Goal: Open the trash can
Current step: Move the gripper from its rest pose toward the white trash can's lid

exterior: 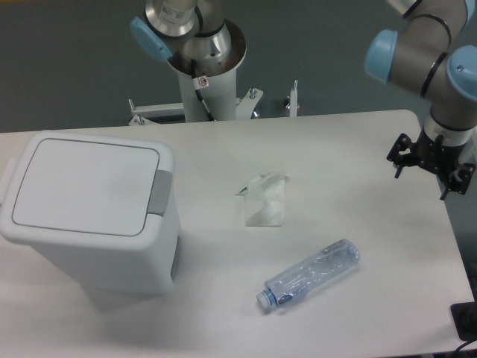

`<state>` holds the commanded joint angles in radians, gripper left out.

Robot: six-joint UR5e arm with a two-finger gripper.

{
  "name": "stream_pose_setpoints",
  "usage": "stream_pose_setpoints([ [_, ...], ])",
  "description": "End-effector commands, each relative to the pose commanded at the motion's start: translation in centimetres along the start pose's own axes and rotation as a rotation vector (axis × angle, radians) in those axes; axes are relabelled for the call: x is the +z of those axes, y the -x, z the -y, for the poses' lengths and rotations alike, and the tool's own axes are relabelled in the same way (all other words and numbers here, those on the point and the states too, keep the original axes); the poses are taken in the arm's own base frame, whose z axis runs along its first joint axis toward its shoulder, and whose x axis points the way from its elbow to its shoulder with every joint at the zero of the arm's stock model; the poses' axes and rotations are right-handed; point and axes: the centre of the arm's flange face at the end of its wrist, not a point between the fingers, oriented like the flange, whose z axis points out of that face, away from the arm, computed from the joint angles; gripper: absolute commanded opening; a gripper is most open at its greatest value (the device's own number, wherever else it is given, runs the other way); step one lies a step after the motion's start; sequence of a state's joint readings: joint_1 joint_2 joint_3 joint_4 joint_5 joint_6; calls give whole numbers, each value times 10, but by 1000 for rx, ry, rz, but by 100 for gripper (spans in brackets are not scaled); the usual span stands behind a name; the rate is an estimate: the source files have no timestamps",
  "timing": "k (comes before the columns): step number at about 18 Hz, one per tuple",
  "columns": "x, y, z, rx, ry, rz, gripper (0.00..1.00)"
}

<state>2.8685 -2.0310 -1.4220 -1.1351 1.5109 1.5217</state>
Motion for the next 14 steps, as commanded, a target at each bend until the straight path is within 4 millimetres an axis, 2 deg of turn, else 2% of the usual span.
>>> stream_pose_setpoints([
  [6,3,-3,-1,6,35,-3,100],
  [8,18,-15,-2,-6,21,-28,100],
  [11,5,-26,0,-50,18,4,100],
  [13,-9,-35,8,-115,2,16,100],
  [14,-15,-41,18,-189,-16,16,100],
])
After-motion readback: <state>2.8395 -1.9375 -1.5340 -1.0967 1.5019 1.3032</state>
